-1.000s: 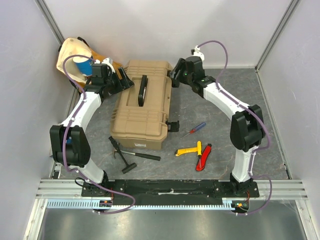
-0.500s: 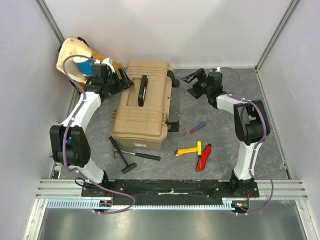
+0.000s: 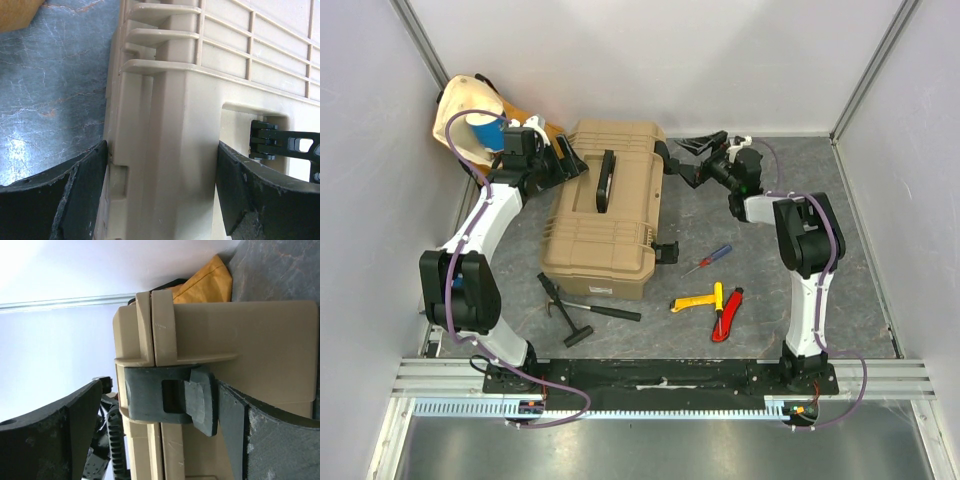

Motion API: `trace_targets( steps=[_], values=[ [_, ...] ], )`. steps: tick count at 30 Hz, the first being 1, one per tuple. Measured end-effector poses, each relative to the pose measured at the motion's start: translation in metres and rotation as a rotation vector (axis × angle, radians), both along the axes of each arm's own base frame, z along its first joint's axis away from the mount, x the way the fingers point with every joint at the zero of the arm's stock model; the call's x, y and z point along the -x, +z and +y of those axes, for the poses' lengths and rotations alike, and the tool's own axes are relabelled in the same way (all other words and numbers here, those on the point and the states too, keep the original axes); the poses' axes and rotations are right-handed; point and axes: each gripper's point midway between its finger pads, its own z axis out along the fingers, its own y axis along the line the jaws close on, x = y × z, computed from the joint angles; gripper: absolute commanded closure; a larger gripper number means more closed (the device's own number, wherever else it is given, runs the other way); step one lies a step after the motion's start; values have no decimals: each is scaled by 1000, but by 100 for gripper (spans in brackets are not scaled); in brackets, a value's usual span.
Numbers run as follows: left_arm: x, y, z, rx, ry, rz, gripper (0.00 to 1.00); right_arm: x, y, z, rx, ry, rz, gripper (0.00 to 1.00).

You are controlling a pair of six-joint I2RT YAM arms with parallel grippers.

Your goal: Pack the tool kit

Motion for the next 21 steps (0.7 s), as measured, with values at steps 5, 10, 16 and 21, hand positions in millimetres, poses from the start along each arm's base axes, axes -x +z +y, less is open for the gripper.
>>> trace_targets(
  steps=[5, 10, 16, 21],
  values=[
    [0, 0, 0, 0, 0, 0, 35, -4, 0, 6, 119, 18, 7, 2],
    [0, 0, 0, 0, 0, 1, 35, -7, 13, 8, 295, 22, -25, 2],
    [0, 0, 0, 1, -1, 2, 35, -7, 27, 16, 481, 12, -88, 2],
    [0, 0, -1, 4, -6, 7, 35, -6, 25, 22, 628, 8, -108, 2]
  ],
)
